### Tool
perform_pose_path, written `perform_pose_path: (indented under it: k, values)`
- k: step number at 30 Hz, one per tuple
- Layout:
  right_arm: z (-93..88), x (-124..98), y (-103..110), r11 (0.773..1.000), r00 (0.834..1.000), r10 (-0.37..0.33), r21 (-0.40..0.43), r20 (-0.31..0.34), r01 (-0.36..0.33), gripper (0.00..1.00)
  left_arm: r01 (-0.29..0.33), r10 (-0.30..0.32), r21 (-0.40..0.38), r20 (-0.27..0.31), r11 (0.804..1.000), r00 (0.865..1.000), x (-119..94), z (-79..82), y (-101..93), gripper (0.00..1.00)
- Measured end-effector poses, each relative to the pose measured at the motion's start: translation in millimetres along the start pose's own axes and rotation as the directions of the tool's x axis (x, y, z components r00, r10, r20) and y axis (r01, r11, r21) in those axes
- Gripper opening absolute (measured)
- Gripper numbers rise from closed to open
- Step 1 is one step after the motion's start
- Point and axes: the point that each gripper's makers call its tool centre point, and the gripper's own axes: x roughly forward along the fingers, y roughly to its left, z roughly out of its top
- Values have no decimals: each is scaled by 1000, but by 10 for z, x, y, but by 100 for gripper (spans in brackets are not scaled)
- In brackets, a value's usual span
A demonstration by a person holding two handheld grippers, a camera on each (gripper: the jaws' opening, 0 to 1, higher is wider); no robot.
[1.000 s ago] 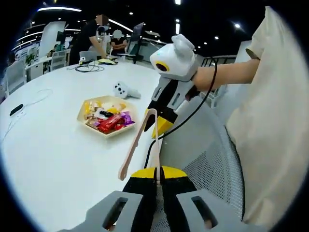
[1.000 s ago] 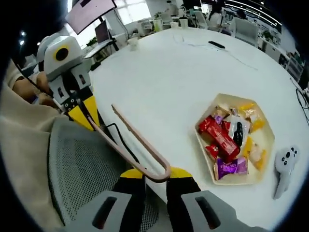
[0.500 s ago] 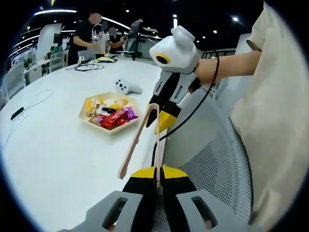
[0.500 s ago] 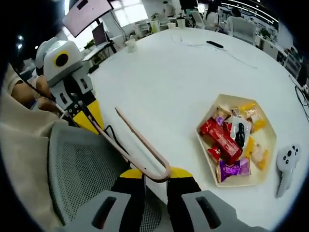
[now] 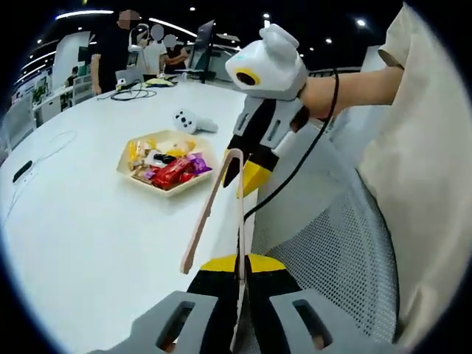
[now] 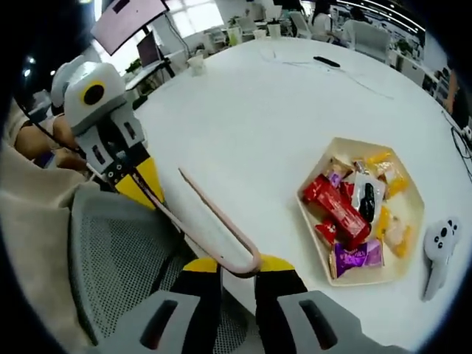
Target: Place the target food into the container with the food tongs after gripping and lifting it, then release it inside without dropping or visibly crushing the food.
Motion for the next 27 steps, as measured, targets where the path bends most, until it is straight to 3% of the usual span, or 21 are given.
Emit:
perform_pose_path:
  k: [12,15,20,27]
  values:
    - [-10,60,34,999,1000,24,44,17,-24,14,17,-17,-10,-12,1000,1000,73,-49,-15,0]
    - [-7,117,184,996,996,84,3,11,-84,11,20,-18,-44,35,999,999,95,46,-3,0]
    - [-17,231,209,997,997,72,17,-3,-72,11,20,-20,-34,-1,999,1000,150,31,40,0]
    - [-76,224,193,996,997,80,48,-1,-80,11,28,-28,-38,-4,999,1000,176,-6,76,0]
